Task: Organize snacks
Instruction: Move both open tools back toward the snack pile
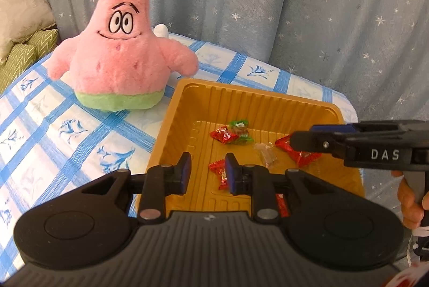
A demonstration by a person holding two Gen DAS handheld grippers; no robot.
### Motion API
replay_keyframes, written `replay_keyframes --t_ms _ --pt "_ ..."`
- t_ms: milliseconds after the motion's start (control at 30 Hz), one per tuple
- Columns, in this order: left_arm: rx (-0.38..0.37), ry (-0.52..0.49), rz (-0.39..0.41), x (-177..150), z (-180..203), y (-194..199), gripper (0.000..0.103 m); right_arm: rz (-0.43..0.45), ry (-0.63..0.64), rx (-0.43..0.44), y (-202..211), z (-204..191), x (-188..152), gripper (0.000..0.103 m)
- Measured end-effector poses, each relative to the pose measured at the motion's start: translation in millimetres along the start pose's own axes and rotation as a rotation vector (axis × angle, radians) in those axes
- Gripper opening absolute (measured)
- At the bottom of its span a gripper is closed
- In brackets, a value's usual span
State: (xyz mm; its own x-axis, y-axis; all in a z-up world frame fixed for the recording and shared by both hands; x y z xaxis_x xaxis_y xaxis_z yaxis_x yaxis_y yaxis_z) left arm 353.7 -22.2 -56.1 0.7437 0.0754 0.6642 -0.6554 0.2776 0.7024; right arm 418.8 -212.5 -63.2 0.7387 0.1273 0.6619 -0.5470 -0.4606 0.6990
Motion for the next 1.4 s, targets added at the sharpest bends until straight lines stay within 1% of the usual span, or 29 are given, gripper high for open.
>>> replay_keyframes --t_ms 67,200,467,900,1067,1200,1400 --pt "0.002 0.007 0.004 -3 2 7 0.028 -0.002 0.004 -0.006 7 1 -5 0.047" --pt "0.001 0.015 0.021 -10 10 22 0.028 0.001 0.006 -0.017 22 3 -15 0.049" --pt "0.002 0.041 0.046 -27 25 51 0.03 0.023 0.007 -0.036 55 6 -31 0.051" --pt "0.001 0.075 0.071 -66 51 98 0.03 0.032 0.031 -0.013 104 -6 -65 0.051" --pt "-0.005 0.084 0.067 -83 58 111 0.03 0.02 0.046 0.005 116 -15 -82 0.051" --pt "0.007 0.087 0.056 -99 62 117 0.03 0.003 0.066 0.013 123 -21 -96 0.051" --pt "0.016 0.118 0.038 -121 61 124 0.031 -0.02 0.08 0.018 127 -28 -114 0.051"
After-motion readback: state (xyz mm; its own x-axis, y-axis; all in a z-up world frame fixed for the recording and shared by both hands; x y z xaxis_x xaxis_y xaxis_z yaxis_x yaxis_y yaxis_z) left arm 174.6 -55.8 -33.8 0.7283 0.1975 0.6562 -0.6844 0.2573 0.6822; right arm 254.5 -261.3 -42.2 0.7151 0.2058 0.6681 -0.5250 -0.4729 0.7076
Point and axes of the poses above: each gripper's, at about its wrist camera, not at the fingertips, and y roughly against the way its jaws point, z to its right, x to its top, the point moved 2 cm from there along -y, roughly the way its jaws point, and after that the axes turned 13 degrees about -x, right-handed, at the moved point
